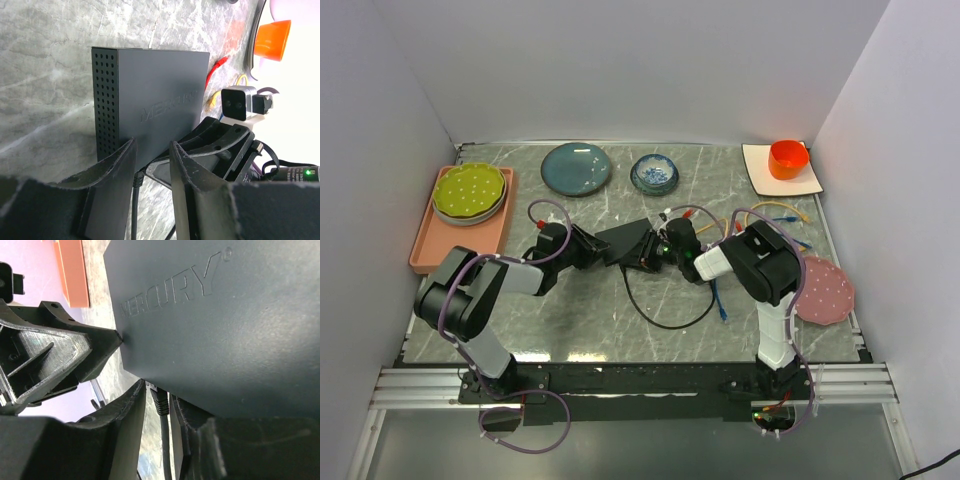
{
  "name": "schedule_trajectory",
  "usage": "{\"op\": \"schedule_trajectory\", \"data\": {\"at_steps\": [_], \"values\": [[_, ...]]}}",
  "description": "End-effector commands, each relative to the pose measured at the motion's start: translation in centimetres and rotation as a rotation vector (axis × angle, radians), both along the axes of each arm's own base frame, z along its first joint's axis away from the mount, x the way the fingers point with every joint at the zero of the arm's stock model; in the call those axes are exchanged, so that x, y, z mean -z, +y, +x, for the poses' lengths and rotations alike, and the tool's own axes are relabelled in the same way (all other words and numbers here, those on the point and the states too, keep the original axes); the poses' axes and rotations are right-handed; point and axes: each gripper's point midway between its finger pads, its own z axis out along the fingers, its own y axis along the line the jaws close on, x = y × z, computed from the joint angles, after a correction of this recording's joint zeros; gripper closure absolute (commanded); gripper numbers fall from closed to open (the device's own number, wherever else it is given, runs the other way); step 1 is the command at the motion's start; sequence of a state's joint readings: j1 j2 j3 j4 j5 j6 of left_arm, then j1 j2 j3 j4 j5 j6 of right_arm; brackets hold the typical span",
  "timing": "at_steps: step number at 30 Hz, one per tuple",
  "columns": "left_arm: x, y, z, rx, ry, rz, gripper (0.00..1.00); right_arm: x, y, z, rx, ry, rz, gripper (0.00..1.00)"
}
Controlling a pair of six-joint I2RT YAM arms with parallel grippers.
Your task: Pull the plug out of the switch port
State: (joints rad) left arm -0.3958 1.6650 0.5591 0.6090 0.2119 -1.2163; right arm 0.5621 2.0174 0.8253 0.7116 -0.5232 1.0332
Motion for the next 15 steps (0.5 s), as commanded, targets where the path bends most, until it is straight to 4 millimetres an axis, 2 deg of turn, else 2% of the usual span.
{"op": "schedule_trajectory", "data": {"at_steps": [1,8,15], "values": [[1.66,0.51,-0.87,-0.001,0.04,0.021,0.6,0.7,-0.09,0.7,0.024,0.022,0.009,0.64],[1.72,0.53,-1.13,0.003,0.039,0.022,0.61,0.82,0.24,0.95,0.043,0.05,0.044,0.68],[1.67,0.58,-1.14,0.005,0.036,0.023,0.61,0.99,0.38,0.78,0.043,0.069,0.066,0.84]]}}
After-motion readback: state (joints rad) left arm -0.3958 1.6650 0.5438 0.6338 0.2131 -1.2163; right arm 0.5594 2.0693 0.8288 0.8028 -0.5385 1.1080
